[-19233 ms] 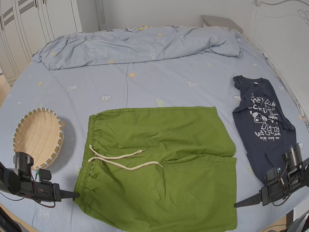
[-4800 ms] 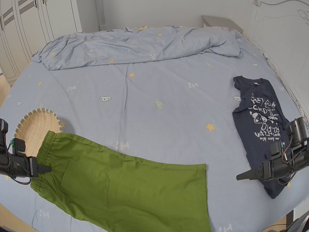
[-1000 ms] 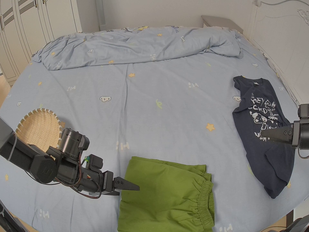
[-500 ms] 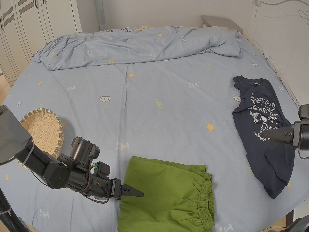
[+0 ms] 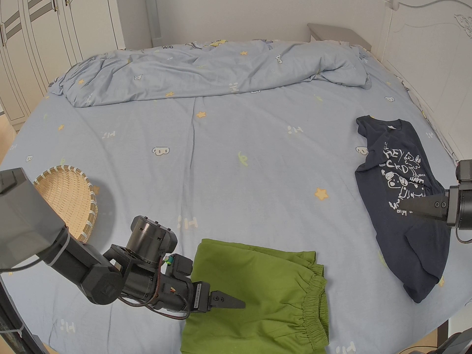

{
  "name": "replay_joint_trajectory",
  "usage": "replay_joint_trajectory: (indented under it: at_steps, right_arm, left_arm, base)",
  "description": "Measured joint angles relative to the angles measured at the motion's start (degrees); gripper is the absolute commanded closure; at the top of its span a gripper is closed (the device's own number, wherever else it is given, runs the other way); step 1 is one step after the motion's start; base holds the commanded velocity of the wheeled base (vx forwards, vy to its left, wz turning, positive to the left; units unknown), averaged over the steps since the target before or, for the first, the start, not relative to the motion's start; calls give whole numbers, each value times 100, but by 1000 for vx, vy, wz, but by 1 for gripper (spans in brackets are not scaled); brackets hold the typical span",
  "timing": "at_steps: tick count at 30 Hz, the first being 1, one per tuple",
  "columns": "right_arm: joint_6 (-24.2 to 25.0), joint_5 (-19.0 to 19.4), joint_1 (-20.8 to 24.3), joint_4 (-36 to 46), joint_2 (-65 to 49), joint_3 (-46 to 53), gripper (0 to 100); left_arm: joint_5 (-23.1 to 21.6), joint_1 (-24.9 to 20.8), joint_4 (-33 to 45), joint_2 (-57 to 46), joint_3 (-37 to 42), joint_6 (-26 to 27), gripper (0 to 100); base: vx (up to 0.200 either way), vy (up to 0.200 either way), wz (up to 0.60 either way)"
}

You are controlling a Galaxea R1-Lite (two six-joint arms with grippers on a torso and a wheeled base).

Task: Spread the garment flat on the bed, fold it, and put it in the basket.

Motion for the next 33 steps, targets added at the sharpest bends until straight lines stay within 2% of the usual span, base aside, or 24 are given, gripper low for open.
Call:
replay_joint_trajectory:
  at_steps: [5, 9, 10, 19, 25, 30, 33]
  right_arm:
    - [0, 0, 4, -2, 4, 2, 0]
    - [0, 0, 4, -5, 6, 5, 0]
    - [0, 0, 4, -5, 9, 5, 0]
    - [0, 0, 6, -16, 11, 32, 0]
    - [-2, 2, 13, -18, 11, 38, 0]
    - [-5, 7, 17, -22, 13, 55, 0]
    - [-6, 10, 17, -24, 13, 60, 0]
  left_arm:
    - [0, -144, -355, 78, -5, -413, 0]
    - [2, -188, -394, 119, -5, -463, 0]
    - [5, -193, -394, 122, -5, -466, 100]
    - [9, -151, -391, -11, 99, -495, 100]
    - [-7, -39, -221, -521, 276, -488, 100]
    - [-7, 63, 772, -1044, 168, -452, 100]
    - [-5, 107, 1796, -1342, -96, -334, 100]
  base:
    - [0, 0, 0]
    - [0, 0, 0]
    - [0, 0, 0]
    - [0, 0, 0]
    - [0, 0, 0]
    - [0, 0, 0]
    - [0, 0, 0]
